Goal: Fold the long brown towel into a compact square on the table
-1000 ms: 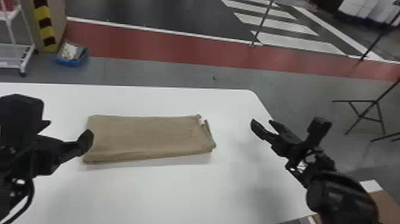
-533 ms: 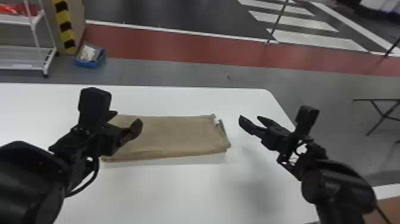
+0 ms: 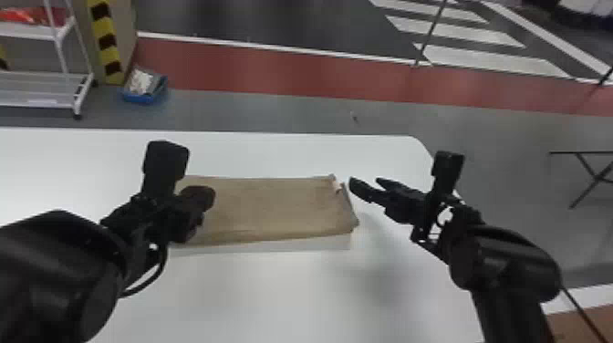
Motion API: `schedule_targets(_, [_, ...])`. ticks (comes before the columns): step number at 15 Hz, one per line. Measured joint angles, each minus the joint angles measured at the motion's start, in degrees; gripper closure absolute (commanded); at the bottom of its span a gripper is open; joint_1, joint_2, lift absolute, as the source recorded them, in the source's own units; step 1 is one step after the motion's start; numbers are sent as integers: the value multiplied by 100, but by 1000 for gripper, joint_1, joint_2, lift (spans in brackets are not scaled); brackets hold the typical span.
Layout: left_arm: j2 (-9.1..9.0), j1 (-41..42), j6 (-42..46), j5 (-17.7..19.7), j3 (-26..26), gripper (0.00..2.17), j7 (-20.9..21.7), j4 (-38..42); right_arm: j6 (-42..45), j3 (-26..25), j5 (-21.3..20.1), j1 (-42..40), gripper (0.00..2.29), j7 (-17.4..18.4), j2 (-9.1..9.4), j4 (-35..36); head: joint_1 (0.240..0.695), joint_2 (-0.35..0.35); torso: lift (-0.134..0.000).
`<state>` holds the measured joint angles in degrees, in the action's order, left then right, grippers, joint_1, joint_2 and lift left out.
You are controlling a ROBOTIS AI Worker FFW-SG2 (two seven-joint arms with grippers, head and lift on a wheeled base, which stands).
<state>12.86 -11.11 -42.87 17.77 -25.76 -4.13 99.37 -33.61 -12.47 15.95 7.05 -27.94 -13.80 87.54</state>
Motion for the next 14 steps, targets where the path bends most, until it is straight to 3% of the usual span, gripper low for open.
schedule_targets(12, [-13,-79,-244,-132,-49,2132,53,-364,-1040,520,-489,483,218,4,133,-65,695,-191,-128])
schedule_targets(14, [2,-69,-244,-137,-45,2132,51,-365,-1275,598,-640,462,279,176,149,-43,695,-191,-128])
